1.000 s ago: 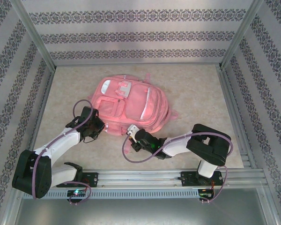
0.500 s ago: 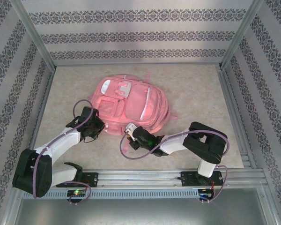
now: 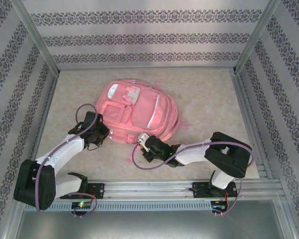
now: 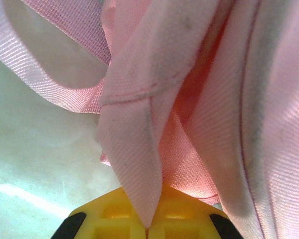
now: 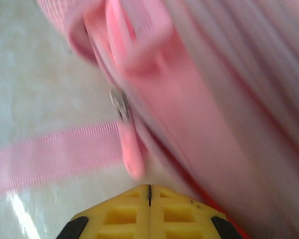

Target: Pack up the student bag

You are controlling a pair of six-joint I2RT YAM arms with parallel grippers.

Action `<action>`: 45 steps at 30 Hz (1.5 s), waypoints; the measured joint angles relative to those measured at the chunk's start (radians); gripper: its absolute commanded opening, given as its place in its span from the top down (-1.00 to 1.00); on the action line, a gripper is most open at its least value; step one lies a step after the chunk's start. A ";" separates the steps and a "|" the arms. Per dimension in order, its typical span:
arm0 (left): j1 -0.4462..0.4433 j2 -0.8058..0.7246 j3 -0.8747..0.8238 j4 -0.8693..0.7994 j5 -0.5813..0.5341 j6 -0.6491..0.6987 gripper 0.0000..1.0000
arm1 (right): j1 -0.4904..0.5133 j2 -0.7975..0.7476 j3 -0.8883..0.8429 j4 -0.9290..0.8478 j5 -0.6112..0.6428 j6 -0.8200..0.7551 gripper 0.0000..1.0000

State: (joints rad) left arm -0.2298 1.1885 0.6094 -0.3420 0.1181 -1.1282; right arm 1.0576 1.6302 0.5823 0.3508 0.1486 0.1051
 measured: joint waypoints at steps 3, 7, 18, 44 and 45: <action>0.010 0.000 0.011 -0.011 -0.006 0.022 1.00 | -0.015 -0.044 -0.043 -0.044 -0.017 0.001 1.00; 0.010 0.009 0.013 -0.011 -0.006 0.030 1.00 | -0.027 -0.055 -0.051 -0.053 -0.040 0.001 1.00; 0.013 0.014 0.013 -0.010 0.003 0.032 1.00 | -0.032 -0.036 -0.051 0.078 -0.166 -0.030 0.27; 0.016 -0.013 -0.022 0.026 0.012 0.028 1.00 | -0.033 0.198 0.086 0.226 -0.150 -0.010 0.41; 0.016 -0.013 -0.024 0.029 0.012 0.028 1.00 | -0.033 0.203 0.095 0.220 -0.146 -0.004 0.44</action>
State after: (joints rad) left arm -0.2138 1.1759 0.5854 -0.3130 0.1303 -1.1000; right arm 1.0245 1.8332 0.6777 0.5709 0.0029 0.1009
